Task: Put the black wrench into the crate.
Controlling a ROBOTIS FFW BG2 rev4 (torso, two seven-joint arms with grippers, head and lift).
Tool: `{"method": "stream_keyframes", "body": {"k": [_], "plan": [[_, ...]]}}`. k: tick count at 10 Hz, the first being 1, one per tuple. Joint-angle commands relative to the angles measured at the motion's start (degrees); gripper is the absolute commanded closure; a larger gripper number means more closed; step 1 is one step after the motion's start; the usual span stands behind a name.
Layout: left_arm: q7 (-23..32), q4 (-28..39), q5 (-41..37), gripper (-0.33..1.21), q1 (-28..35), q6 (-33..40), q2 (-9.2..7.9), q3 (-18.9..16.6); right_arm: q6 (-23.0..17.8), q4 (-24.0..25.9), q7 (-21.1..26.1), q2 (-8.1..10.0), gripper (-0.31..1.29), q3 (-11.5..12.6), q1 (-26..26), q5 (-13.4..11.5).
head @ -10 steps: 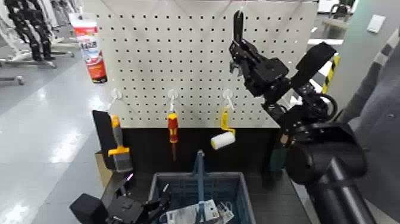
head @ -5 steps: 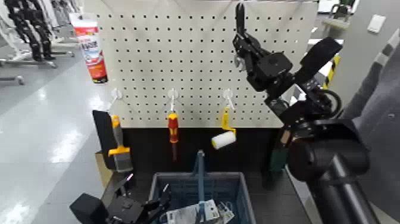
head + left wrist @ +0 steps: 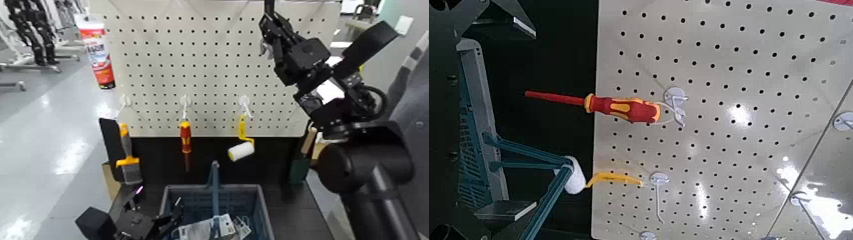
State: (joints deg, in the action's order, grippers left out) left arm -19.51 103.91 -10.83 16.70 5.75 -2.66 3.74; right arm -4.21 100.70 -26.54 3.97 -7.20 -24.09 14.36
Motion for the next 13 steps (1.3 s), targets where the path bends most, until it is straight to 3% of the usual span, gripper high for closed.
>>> {"method": "stream_keyframes", "body": {"k": [1, 3, 8, 11, 13], "plan": [[0.0, 0.1, 0.1, 0.11, -0.1, -0.1, -0.07, 0.1, 1.8, 4.1, 0.8, -0.1, 1.12, -0.1, 3.3, 1.0], [0.0, 0.2, 0.2, 0.11, -0.1, -0.2, -0.07, 0.2, 4.5, 7.1, 1.1, -1.06, 1.12, -0.3, 7.5, 2.3], [0.3, 0.5, 0.4, 0.11, 0.2, -0.4, -0.51, 0.4, 11.2, 12.2, 3.8, -1.42, 1.13, 1.0, 20.1, 4.2], [0.7, 0.8, 0.4, 0.11, 0.3, -0.4, -0.77, 0.3, 14.0, 13.0, 6.1, -1.15, 1.13, 1.8, 27.4, 6.4], [0.7, 0.8, 0.4, 0.11, 0.4, -0.3, -0.86, 0.1, 15.5, 11.1, 5.6, -1.06, 1.13, 1.8, 30.3, 6.6]]}}
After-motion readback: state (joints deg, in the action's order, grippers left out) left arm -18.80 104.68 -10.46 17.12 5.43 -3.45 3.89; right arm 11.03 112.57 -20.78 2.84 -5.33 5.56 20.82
